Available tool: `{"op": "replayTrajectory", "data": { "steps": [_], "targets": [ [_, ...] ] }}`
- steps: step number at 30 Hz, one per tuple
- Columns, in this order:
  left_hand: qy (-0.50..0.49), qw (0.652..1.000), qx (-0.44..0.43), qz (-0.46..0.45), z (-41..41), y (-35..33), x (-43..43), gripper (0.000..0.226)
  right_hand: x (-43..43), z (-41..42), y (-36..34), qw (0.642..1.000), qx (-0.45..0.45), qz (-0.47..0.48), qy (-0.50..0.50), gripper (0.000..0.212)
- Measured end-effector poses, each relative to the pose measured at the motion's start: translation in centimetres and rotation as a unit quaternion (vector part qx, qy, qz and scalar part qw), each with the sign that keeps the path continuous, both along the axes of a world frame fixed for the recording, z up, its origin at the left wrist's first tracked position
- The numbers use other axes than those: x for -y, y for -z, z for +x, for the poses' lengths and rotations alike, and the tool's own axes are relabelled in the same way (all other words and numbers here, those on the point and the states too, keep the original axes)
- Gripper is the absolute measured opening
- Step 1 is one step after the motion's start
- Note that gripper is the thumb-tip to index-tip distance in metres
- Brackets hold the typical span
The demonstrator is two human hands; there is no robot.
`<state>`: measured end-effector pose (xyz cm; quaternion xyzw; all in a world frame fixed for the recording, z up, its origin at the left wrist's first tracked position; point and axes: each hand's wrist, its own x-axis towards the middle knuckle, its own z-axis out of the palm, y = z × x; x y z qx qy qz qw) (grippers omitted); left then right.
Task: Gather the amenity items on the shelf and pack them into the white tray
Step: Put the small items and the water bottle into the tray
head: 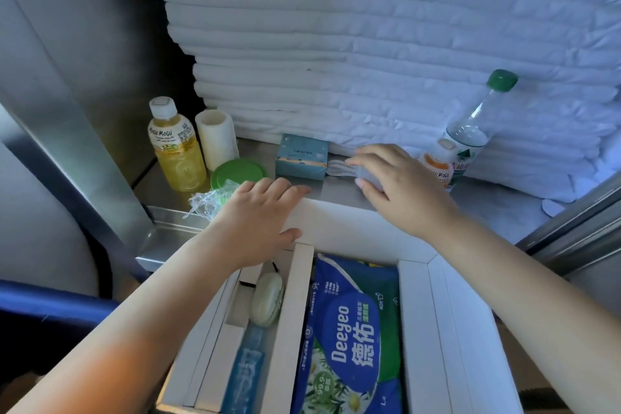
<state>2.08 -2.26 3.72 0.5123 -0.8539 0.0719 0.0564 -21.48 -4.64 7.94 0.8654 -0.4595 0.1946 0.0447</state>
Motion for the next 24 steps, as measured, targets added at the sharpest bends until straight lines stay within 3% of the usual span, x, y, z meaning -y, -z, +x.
{"op": "replayTrajectory", "data": {
  "steps": [3,6,11,16,24],
  "targets": [
    [0.000,1.000,0.000,-0.005,0.1,0.0,0.0,0.067,-0.2,-1.2,-1.1,0.997,0.046,-0.056,0.036,0.027],
    [0.002,1.000,-0.004,-0.003,0.0,-0.1,-0.1,0.067,0.7,-1.2,-1.5,0.997,0.059,-0.030,0.048,0.028],
    [0.003,1.000,-0.007,-0.005,0.0,-0.1,-0.1,0.066,5.7,2.8,-0.2,0.996,-0.028,0.079,-0.013,0.045],
    [0.000,1.000,0.002,-0.016,-0.1,-0.3,-0.2,0.065,9.5,6.7,3.0,0.969,-0.184,0.162,-0.029,0.062],
    [-0.002,1.000,-0.005,-0.024,-0.2,-0.3,-0.2,0.065,9.7,5.6,3.9,0.969,-0.150,0.188,-0.053,0.063]
  ]
}}
